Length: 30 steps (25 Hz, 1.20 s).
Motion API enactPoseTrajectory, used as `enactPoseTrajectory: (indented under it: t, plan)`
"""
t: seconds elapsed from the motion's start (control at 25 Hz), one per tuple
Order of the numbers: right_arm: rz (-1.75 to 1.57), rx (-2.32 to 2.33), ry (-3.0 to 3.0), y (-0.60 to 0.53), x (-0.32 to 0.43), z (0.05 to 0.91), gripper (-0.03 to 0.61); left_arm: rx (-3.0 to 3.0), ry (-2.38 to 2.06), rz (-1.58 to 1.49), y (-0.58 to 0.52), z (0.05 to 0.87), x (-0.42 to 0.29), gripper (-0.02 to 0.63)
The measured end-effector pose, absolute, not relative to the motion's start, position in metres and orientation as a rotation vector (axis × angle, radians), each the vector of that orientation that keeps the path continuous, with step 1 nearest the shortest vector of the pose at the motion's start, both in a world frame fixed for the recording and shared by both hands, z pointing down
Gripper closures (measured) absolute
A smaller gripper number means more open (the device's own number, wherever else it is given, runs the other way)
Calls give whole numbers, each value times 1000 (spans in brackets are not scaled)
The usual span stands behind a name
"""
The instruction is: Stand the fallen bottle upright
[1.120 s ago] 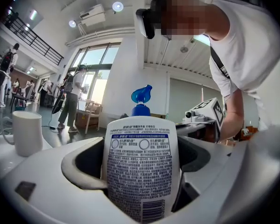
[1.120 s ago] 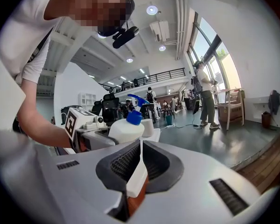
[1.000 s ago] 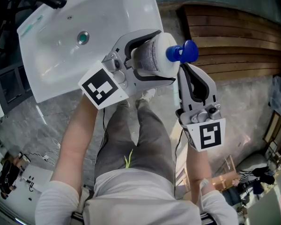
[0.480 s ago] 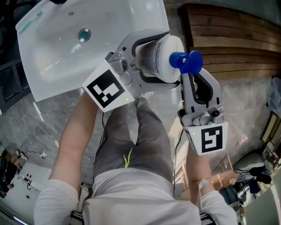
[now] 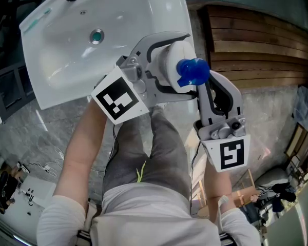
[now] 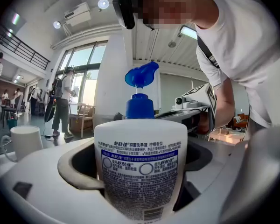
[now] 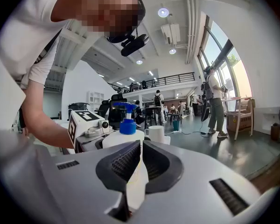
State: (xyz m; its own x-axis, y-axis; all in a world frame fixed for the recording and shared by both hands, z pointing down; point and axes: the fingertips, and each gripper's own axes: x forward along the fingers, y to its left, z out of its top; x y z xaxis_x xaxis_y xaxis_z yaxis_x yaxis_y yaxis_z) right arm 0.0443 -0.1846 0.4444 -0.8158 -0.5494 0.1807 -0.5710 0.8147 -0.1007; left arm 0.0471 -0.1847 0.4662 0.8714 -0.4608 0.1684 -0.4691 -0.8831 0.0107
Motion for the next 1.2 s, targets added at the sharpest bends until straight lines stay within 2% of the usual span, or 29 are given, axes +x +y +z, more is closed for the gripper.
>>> enactPoseTrajectory:
  t: [0.8,1.2]
  plan:
    - [240,918,-2838,-187,46,446,537,2978,-760,242,-186,468,44,84]
    - [244,935,-2829,-166,25,447,537,2986,-793,218,-169,463,15,72]
